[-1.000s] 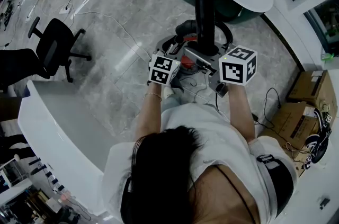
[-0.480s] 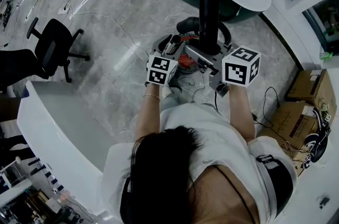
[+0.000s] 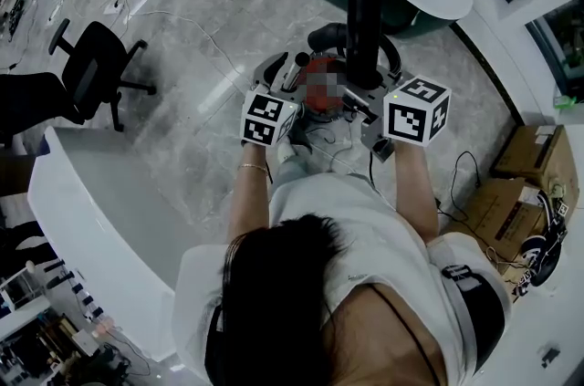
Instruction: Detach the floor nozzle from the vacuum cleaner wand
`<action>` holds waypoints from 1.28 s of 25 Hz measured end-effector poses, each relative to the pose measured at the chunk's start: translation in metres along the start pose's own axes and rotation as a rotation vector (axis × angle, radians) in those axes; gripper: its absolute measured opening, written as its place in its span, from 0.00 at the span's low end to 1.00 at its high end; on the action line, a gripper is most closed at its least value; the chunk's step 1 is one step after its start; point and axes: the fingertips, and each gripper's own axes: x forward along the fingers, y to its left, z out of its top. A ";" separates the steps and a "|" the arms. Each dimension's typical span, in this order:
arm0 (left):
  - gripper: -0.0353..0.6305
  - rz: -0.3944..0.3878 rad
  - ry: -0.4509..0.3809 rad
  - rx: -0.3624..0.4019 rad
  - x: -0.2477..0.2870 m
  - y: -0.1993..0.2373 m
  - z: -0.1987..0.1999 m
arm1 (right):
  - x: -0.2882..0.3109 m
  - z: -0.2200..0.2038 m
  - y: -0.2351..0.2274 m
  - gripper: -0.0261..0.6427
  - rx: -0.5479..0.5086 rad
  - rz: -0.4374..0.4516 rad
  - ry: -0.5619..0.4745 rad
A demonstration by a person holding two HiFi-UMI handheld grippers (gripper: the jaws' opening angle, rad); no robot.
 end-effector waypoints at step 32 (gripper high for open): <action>0.47 0.147 -0.150 -0.077 -0.080 -0.047 0.038 | -0.056 -0.023 0.018 0.20 -0.059 -0.032 -0.071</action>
